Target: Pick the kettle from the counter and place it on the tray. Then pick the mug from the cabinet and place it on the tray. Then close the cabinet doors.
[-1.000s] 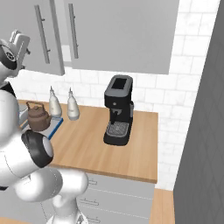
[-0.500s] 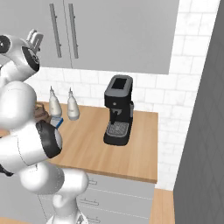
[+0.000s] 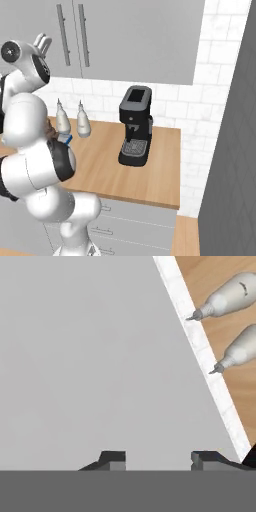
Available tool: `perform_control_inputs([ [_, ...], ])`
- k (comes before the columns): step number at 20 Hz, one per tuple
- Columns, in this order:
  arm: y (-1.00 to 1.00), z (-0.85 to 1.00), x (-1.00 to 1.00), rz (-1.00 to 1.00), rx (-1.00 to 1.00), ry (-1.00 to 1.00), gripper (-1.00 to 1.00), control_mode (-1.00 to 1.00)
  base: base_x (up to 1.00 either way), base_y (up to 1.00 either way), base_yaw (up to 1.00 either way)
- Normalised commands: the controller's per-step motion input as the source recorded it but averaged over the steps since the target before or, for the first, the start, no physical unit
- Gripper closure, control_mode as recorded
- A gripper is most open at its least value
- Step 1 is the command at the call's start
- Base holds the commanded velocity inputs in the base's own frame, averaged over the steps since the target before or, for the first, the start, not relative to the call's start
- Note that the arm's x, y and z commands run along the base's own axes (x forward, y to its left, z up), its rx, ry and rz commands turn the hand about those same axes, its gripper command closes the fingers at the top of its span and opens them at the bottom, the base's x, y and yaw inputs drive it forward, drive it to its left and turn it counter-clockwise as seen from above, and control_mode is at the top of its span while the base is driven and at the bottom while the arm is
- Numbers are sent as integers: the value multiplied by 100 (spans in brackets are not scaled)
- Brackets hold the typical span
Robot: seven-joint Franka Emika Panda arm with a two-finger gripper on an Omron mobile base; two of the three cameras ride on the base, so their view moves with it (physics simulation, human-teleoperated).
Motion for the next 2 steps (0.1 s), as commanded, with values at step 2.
perform_control_inputs([
  [2,-15,-36,23,5,0,-2,-100,-100,0,0,0],
])
